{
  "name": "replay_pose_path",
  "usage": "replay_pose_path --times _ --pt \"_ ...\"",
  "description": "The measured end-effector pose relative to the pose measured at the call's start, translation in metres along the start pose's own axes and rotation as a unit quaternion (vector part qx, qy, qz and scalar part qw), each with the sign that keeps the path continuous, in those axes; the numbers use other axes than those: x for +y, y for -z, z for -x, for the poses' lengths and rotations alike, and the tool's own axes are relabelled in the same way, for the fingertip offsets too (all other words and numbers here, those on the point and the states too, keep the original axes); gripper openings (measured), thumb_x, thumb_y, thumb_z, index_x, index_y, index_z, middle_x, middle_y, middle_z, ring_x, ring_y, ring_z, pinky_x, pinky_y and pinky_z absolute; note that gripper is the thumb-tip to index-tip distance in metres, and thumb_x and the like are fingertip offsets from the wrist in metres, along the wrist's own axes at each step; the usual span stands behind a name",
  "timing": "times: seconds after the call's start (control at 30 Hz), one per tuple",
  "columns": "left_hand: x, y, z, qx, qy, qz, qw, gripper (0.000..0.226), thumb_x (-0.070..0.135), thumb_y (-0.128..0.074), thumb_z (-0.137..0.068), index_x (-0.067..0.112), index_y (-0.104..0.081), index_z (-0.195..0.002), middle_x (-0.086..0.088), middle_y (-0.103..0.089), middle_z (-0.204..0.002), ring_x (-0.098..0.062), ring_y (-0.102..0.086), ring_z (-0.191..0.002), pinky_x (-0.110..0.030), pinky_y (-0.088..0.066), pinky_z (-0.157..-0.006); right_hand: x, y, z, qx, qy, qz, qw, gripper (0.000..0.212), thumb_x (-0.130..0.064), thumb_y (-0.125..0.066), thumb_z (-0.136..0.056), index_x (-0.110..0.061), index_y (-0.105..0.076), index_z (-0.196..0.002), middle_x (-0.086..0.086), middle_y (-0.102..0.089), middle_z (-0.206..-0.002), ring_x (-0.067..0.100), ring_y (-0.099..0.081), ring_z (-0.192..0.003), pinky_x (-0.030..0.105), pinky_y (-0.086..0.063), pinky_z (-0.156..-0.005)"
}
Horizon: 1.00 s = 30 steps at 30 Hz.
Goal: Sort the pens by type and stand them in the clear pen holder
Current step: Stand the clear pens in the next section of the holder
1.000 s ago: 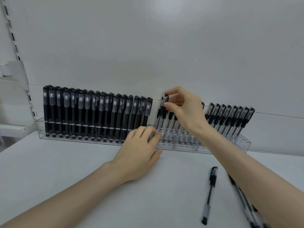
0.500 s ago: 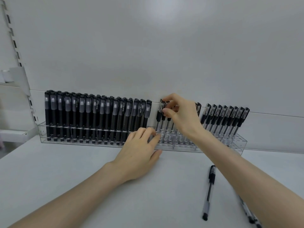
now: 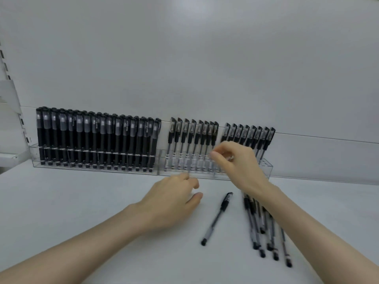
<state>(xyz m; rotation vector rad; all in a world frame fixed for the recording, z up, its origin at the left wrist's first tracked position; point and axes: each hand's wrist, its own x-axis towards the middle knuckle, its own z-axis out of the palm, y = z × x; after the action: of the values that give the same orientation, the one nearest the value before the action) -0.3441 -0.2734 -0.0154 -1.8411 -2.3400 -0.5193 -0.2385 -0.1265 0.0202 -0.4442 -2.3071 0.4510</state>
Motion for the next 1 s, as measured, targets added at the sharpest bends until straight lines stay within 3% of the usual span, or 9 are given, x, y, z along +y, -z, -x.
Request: replay_pose_path --times 0.1,0.2,0.33,0.57,0.67,0.77,1.0 --pt "0.034 -0.012 0.005 -0.009 0.035 0.013 0.999 0.039 0.047 -0.037 -0.096 0.024 -0.048 -0.125 0.006 -0.052 -0.119 -0.017 -0.049 -0.113 -0.033 -0.041 -0.092 0.026 0.021 0.026 -0.051 -0.020 0.000 0.998 0.009 -0.019 -0.058 -0.093 -0.017 -0.067 -0.090 -0.005 -0.064 -0.089 0.009 -0.059 -0.084 0.010 -0.044 -0.073" --pt "0.069 -0.023 0.007 0.008 0.072 0.029 0.997 0.041 0.049 -0.036 -0.096 0.022 -0.049 -0.124 0.006 -0.053 -0.114 -0.015 -0.048 -0.108 -0.033 -0.042 -0.090 0.050 0.042 0.049 -0.108 -0.014 0.012 0.994 0.012 -0.023 -0.057 -0.094 -0.018 -0.067 -0.097 -0.006 -0.064 -0.098 0.009 -0.056 -0.093 0.022 -0.045 -0.086" --pt "0.111 -0.037 0.008 0.028 0.127 0.052 0.990 0.046 0.054 -0.036 -0.095 0.022 -0.045 -0.127 0.005 -0.050 -0.117 -0.014 -0.042 -0.110 -0.028 -0.038 -0.090 0.071 0.062 0.072 -0.174 -0.004 0.038 0.984 0.029 -0.028 -0.050 -0.098 -0.014 -0.061 -0.120 -0.003 -0.060 -0.117 0.015 -0.054 -0.104 0.016 -0.035 -0.079" --pt "0.139 -0.049 -0.007 0.008 0.221 0.111 0.969 0.056 0.054 -0.053 -0.088 0.014 -0.043 -0.125 -0.001 -0.044 -0.122 -0.018 -0.040 -0.114 -0.029 -0.038 -0.095 0.097 0.066 0.086 -0.218 0.002 0.010 0.976 0.033 -0.024 -0.046 -0.100 -0.009 -0.054 -0.128 0.006 -0.059 -0.121 0.021 -0.051 -0.114 0.017 -0.032 -0.086" --pt "0.134 -0.045 -0.017 -0.006 0.257 0.160 0.953 0.047 0.043 -0.065 -0.084 0.009 -0.052 -0.115 -0.005 -0.053 -0.110 -0.021 -0.053 -0.100 -0.034 -0.046 -0.088 0.102 0.062 0.085 -0.234 0.021 0.017 0.972 0.033 -0.025 -0.043 -0.101 -0.009 -0.053 -0.127 0.008 -0.056 -0.125 0.024 -0.049 -0.118 0.025 -0.033 -0.095" --pt "0.129 -0.039 -0.025 -0.020 0.277 0.185 0.943 0.036 0.032 -0.070 -0.081 0.004 -0.062 -0.100 -0.011 -0.066 -0.096 -0.023 -0.060 -0.081 -0.031 -0.047 -0.067 0.103 0.061 0.085 -0.248 0.023 0.020 0.968 0.034 -0.027 -0.039 -0.102 -0.011 -0.051 -0.129 0.008 -0.051 -0.133 0.023 -0.044 -0.124 0.027 -0.030 -0.097" --pt "0.120 -0.028 -0.028 -0.034 0.280 0.255 0.925 0.027 0.033 -0.077 -0.075 0.007 -0.072 -0.081 -0.001 -0.062 -0.061 -0.010 -0.047 -0.044 -0.017 -0.034 -0.044 0.102 0.060 0.085 -0.254 0.012 0.043 0.966 0.038 -0.034 -0.034 -0.103 -0.018 -0.046 -0.134 0.001 -0.045 -0.140 0.021 -0.039 -0.128 0.031 -0.029 -0.103"
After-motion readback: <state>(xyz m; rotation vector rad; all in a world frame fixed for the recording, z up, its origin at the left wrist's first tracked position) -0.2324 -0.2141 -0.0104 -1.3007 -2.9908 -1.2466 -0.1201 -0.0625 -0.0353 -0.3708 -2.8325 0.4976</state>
